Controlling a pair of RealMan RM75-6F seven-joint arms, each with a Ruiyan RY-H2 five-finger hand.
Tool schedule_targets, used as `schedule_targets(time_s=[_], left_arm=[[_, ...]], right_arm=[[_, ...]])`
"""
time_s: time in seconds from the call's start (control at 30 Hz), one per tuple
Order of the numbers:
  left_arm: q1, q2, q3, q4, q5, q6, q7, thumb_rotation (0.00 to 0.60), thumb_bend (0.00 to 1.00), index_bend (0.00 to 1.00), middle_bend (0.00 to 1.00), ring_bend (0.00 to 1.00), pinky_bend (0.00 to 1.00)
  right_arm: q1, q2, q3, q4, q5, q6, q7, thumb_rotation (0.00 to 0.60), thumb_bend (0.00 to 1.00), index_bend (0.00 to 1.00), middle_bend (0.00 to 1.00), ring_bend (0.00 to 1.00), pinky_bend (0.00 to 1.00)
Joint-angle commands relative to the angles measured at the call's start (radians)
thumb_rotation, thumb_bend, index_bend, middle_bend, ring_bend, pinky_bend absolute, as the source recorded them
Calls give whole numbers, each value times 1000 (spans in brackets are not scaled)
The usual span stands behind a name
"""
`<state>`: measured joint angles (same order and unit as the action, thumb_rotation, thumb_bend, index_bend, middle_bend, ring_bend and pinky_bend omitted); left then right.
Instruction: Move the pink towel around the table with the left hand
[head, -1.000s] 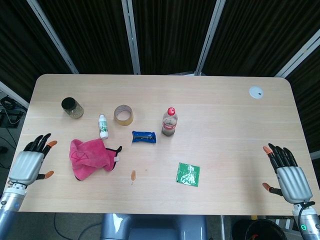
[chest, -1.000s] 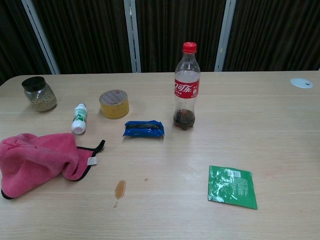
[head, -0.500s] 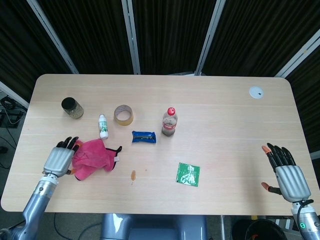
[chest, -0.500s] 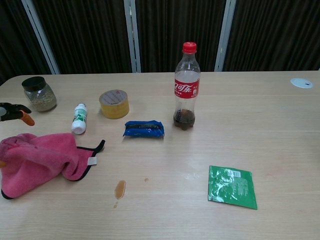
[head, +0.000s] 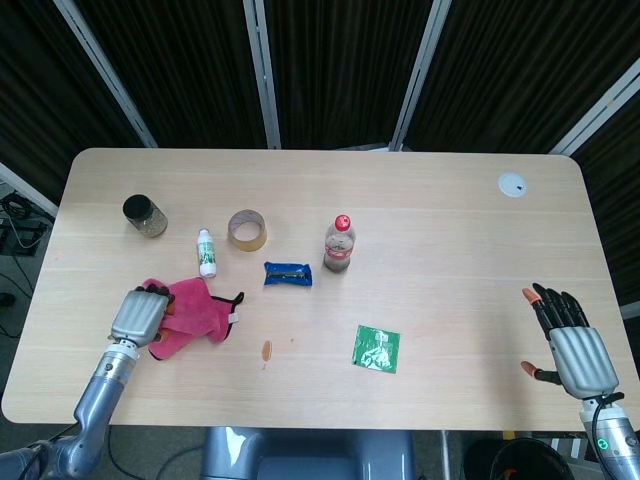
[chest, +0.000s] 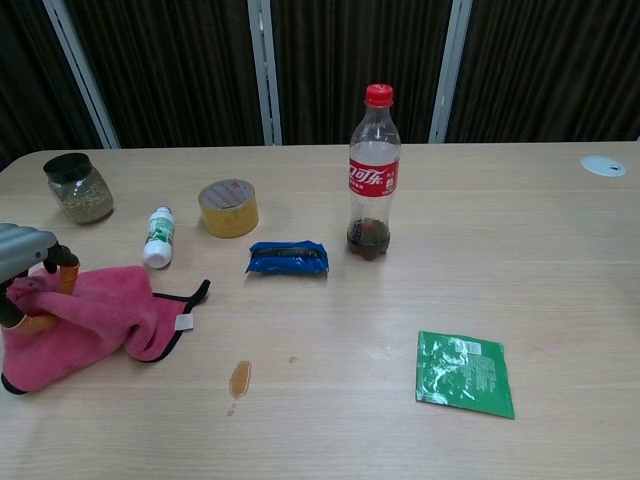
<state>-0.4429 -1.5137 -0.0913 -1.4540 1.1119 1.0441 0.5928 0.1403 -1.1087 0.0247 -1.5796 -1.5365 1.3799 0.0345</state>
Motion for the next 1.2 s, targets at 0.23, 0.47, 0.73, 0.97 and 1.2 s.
schedule_targets(time_s=[0.23,0.47,0.73,0.97,1.2], left_arm=[[-5,-9,2,-4,115,68,-107,600,591,751,545,467,535],[-30,-12,-26,-71,208,110,-215,600,591,760,547,468,535],[-69,-71,-27,-107,289,125,-254,600,587,783,545,467,535],[-93,-138,-23,-126,263,97,-206,600,588,777,536,467,534],[-106,-227,-5,-80,229,64,-195,600,587,766,529,465,534]], right_arm=[[-3,1,0,-6,6,3,-8,600,0,0,0,0,0],[-3,1,1,-8,9,3,-13,600,0,0,0,0,0],[-4,3,2,-10,20,-1,-21,600,0,0,0,0,0],[-7,3,6,-17,36,-4,-30,600,0,0,0,0,0],[-8,8,8,-21,46,-6,-50,600,0,1,0,0,0]])
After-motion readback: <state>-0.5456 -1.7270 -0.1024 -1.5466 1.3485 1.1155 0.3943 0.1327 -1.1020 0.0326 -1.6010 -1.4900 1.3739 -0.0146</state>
